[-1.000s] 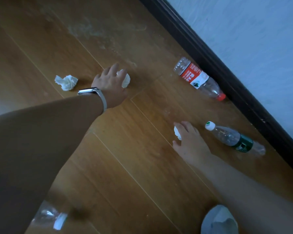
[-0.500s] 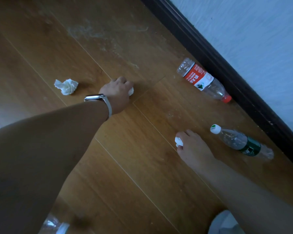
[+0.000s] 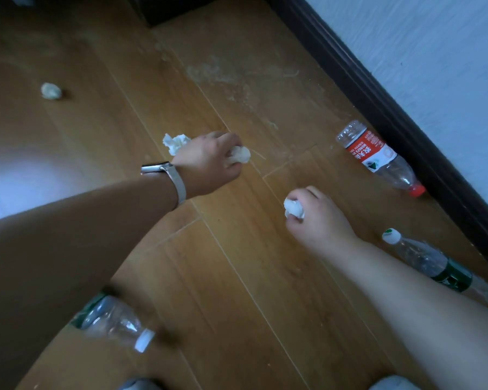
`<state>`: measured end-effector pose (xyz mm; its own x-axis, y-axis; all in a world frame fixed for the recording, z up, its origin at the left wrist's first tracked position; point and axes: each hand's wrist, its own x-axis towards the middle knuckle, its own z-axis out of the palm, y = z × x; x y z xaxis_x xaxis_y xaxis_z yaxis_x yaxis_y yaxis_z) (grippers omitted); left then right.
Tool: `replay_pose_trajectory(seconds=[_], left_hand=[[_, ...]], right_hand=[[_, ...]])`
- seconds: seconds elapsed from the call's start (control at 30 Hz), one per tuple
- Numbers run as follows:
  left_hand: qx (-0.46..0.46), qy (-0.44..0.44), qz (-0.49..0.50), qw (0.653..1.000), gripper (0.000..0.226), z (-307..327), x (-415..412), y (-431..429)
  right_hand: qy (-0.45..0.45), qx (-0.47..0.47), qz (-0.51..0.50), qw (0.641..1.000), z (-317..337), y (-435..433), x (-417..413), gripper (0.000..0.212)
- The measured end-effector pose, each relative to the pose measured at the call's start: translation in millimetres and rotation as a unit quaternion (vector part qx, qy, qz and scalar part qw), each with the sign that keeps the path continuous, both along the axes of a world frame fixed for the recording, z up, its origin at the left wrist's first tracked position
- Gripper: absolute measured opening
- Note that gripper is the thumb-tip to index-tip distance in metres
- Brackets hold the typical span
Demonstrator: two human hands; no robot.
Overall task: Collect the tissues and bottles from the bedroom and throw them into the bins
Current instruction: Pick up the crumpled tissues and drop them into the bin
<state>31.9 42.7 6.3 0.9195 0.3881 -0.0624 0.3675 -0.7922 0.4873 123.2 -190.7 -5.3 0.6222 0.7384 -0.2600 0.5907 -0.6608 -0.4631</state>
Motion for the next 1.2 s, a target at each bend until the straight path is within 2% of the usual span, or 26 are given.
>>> replay_pose_trajectory(seconds=[0.17, 0.27, 0.5, 0.6, 0.7, 0.97, 1.2], left_hand=[[-0.012, -0.041, 0.043, 0.998, 0.033, 63, -47, -16], [-0.005, -0.042, 0.043, 0.998, 0.033, 121, -78, -23], [-0.060, -0.082, 0.151, 0.983, 0.040, 303, -142, -42], [-0.080, -0.080, 0.199, 0.973, 0.032, 381, -159, -50], [-0.092, -0.079, 0.236, 0.964, 0.021, 463, -166, -61], [-0.091, -0.124, 0.276, 0.949, 0.020, 658, -164, -89], [-0.098, -0.147, 0.273, 0.946, 0.017, 776, -149, -136]], right_hand=[[0.034, 0.081, -0.018, 0.996, 65, 13, -22, 0.024], [0.039, 0.090, -0.033, 0.995, 124, 7, -38, 0.026], [0.073, 0.112, -0.050, 0.990, 288, 3, -68, 0.030], [0.089, 0.124, -0.034, 0.988, 364, 11, -78, 0.029], [0.090, 0.151, -0.027, 0.984, 449, 18, -90, 0.026], [0.077, 0.249, -0.013, 0.965, 662, 9, -103, 0.026], [0.059, 0.253, 0.008, 0.966, 777, -41, -74, 0.026]])
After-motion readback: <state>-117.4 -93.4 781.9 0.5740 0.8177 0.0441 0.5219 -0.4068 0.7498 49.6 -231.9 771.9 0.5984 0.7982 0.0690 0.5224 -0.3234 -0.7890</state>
